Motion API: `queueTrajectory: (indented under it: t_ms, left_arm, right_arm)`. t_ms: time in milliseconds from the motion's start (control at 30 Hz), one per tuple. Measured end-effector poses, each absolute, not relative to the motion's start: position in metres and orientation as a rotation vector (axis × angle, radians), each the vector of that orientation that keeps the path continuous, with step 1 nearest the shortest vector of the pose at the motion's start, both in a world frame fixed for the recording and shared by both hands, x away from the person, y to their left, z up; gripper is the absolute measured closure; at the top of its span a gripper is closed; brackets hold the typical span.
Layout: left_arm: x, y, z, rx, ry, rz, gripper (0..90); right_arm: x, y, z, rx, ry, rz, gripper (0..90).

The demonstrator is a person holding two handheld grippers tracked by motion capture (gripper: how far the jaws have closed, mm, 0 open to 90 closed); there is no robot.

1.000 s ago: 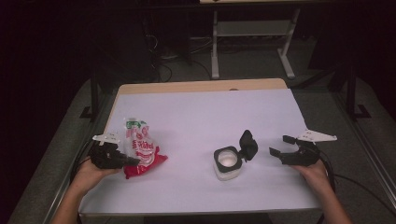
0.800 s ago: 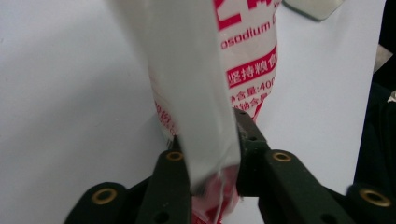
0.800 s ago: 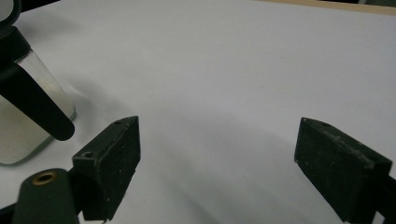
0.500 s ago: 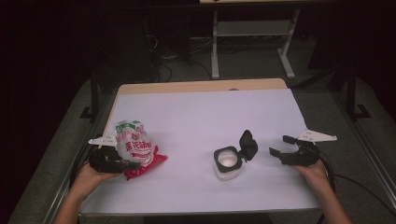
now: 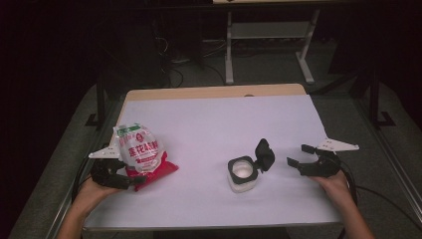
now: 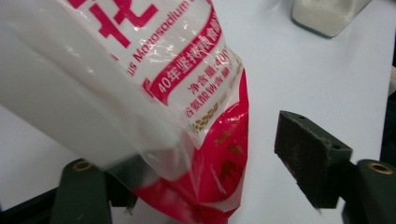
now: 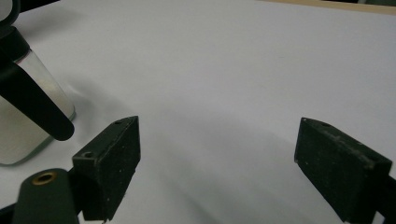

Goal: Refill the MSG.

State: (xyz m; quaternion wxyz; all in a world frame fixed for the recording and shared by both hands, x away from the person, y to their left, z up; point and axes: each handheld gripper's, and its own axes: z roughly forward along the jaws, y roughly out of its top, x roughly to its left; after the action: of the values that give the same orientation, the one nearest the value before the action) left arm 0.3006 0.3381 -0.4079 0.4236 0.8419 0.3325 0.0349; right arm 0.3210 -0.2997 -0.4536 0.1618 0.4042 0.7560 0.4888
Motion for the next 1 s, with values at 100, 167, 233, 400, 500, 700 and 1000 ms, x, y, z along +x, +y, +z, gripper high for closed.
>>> queueTrajectory:
  t_ms: [100, 167, 233, 400, 500, 700, 1000]
  left_arm:
    - [0.301, 0.341, -0.409, 2.100, 0.854, 0.089, 25.9]
    - [0.301, 0.342, -0.410, 2.097, 0.861, 0.092, 25.3]
    - [0.301, 0.344, -0.411, 2.092, 0.871, 0.096, 25.1]
    - [0.302, 0.352, -0.408, 2.071, 0.906, 0.120, 21.9]
    - [0.302, 0.358, -0.407, 2.066, 0.918, 0.135, 21.1]
    - [0.297, 0.371, -0.404, 2.048, 0.941, 0.169, 20.0]
    - [0.291, 0.377, -0.396, 2.048, 0.946, 0.205, 18.8]
  right_arm:
    - [0.321, -0.300, -0.454, 1.153, 2.158, 1.396, 14.0]
    - [0.321, -0.300, -0.453, 1.155, 2.158, 1.397, 13.9]
    - [0.321, -0.300, -0.454, 1.153, 2.158, 1.395, 13.9]
    - [0.321, -0.300, -0.453, 1.154, 2.158, 1.396, 13.9]
    - [0.321, -0.300, -0.454, 1.153, 2.158, 1.396, 13.9]
    - [0.321, -0.300, -0.453, 1.154, 2.158, 1.395, 13.9]
    - [0.321, -0.300, -0.454, 1.155, 2.158, 1.392, 14.0]
